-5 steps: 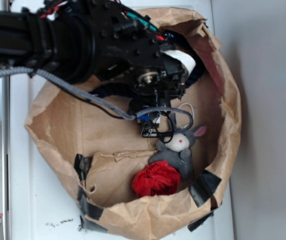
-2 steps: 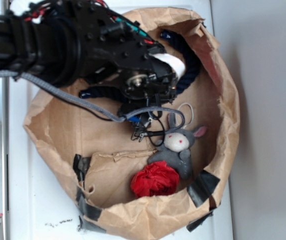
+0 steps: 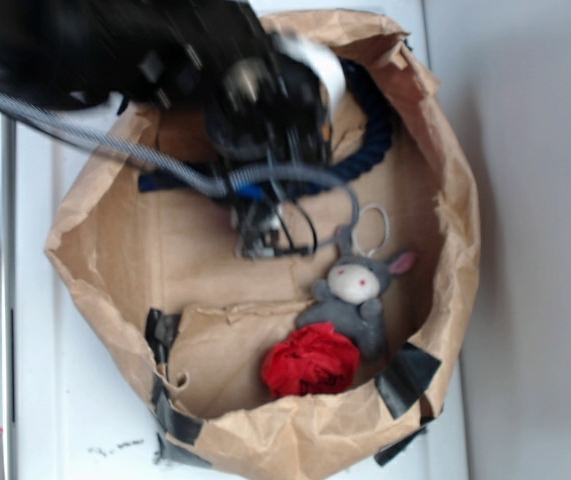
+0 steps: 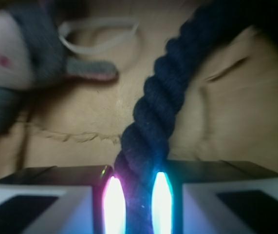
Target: Grab the blue rope.
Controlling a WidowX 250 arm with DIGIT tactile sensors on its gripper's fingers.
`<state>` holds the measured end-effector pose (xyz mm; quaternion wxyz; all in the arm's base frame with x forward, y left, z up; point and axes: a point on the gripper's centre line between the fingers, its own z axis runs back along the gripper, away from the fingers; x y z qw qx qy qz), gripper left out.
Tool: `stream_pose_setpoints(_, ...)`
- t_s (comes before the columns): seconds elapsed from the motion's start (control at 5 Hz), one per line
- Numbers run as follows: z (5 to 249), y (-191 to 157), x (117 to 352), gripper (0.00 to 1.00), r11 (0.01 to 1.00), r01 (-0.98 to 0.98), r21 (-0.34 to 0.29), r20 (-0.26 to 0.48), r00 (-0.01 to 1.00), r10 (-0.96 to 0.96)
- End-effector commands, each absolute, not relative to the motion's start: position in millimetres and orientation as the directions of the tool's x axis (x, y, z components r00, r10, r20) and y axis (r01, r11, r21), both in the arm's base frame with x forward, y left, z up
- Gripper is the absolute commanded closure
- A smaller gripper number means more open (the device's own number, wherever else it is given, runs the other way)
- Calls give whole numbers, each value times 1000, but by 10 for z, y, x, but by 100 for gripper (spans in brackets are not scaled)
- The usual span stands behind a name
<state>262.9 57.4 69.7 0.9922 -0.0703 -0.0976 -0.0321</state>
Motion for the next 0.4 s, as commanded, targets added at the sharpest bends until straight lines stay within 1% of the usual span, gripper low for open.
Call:
stream_pose_setpoints(0.0,1320,737,2681,100,985,63,-161,320,947,-8)
stream_pose_setpoints(0.2,1353,714,2686,100,987,69,-145,314,949,-20)
